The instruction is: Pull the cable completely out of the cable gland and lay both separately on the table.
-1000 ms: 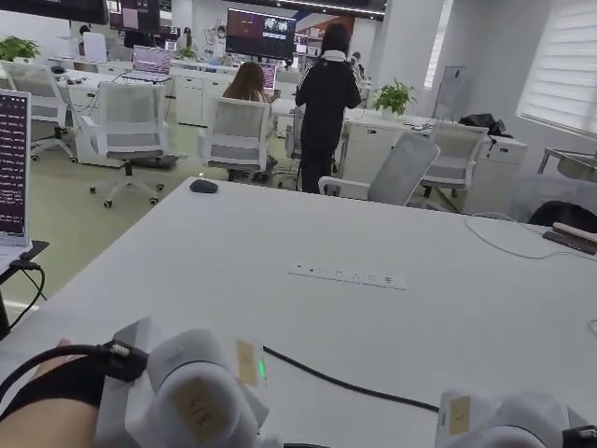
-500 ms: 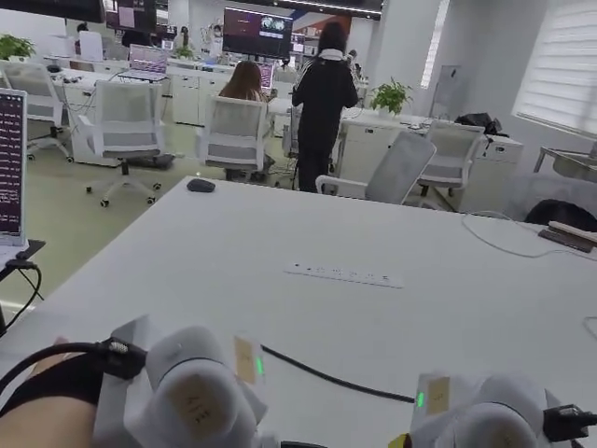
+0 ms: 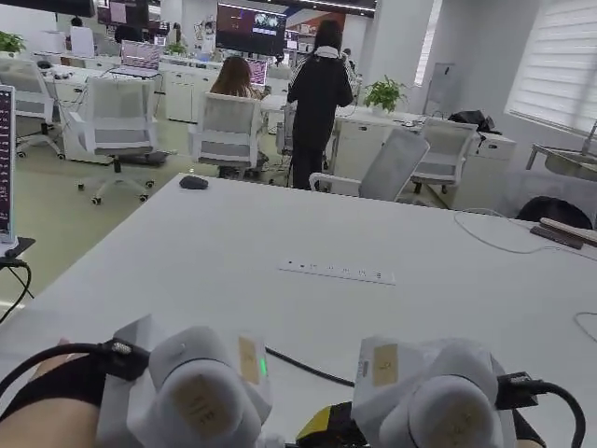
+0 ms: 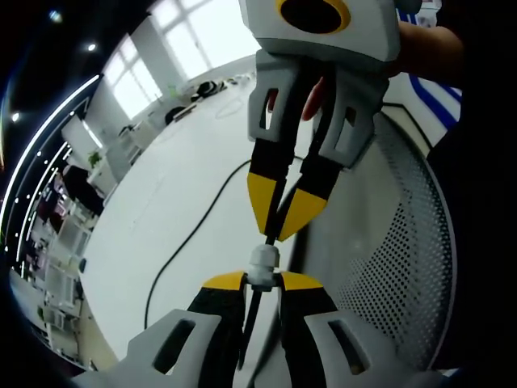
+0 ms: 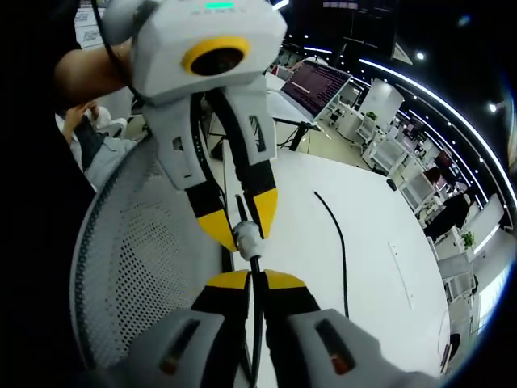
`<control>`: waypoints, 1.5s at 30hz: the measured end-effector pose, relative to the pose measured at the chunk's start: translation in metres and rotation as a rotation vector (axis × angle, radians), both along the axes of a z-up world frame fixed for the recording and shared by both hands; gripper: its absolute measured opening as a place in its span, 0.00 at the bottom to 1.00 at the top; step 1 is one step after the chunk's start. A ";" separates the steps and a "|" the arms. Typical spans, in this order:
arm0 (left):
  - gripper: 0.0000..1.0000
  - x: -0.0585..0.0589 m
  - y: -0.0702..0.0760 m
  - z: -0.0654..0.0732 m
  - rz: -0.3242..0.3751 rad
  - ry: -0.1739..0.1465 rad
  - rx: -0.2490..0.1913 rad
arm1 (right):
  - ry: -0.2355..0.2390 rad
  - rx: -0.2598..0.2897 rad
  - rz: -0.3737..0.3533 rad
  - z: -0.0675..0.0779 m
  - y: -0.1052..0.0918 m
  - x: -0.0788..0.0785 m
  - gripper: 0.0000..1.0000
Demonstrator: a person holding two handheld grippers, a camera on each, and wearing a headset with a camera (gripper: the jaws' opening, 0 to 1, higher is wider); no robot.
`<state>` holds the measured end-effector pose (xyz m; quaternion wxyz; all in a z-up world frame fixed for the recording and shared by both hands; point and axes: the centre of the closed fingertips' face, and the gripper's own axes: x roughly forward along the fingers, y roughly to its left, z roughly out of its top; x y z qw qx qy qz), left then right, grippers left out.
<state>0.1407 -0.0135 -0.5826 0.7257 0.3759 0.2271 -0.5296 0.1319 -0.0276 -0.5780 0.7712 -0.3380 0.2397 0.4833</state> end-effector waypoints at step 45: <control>0.16 0.010 0.017 0.010 0.035 -0.038 -0.014 | 0.062 -0.151 -0.147 -0.035 -0.076 0.007 0.04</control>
